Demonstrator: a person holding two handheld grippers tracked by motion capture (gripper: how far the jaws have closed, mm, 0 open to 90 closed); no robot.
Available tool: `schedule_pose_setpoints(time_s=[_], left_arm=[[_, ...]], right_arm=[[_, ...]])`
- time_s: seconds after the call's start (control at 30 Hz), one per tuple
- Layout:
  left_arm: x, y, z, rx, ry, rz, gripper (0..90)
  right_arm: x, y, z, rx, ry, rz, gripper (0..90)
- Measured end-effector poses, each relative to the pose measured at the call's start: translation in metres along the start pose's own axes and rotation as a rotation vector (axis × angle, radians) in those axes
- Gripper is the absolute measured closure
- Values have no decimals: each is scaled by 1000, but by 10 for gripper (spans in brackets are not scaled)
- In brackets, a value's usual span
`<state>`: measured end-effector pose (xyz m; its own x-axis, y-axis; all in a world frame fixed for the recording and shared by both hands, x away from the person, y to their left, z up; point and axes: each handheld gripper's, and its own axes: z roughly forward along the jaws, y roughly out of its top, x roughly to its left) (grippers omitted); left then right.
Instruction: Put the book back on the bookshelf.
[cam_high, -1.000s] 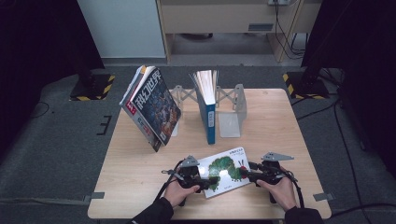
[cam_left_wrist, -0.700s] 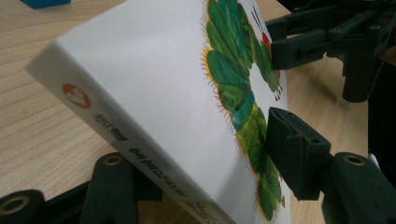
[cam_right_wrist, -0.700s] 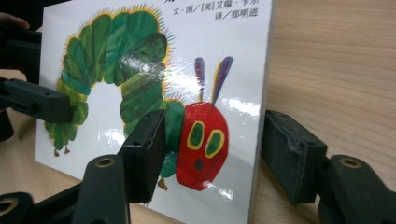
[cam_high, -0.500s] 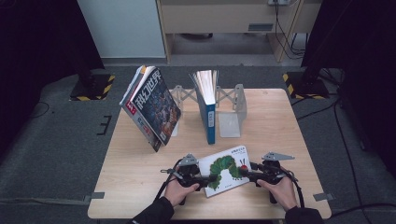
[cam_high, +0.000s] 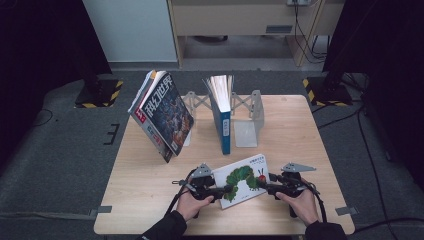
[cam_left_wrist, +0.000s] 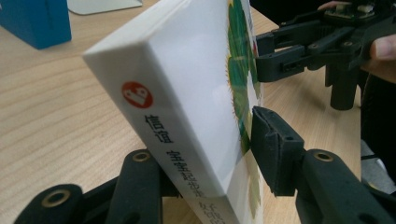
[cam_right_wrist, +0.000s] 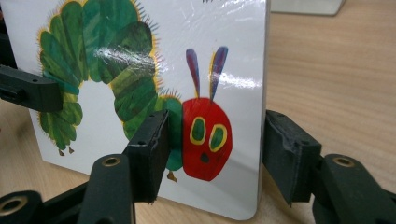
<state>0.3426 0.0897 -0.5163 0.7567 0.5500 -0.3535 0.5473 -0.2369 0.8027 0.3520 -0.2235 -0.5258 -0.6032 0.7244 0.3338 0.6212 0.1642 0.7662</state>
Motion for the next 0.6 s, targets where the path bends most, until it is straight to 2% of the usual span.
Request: schedule_pose_setpoints(time_s=[0.03,0.07,0.1,0.27,0.43,0.5,0.6], left_arm=[[0,0,0,0,0,0,580],[-1,2,-1,-12,10,24,580],[-2,2,-1,-16,11,27,599],[-2,2,-2,-30,-2,39,619],[-2,-1,-2,-26,-12,57,619],[-2,-3,0,-16,-14,71,603],[-4,-6,4,12,-38,60,596]], right_arm=[[0,0,0,0,0,0,446],[0,1,0,-16,-8,-11,452],[0,3,-1,-36,-12,-17,457],[0,3,-2,-45,-12,-31,451],[-2,-3,-1,4,-13,-32,451],[-2,-3,-1,3,-21,-38,463],[-2,-3,0,6,-29,-55,470]])
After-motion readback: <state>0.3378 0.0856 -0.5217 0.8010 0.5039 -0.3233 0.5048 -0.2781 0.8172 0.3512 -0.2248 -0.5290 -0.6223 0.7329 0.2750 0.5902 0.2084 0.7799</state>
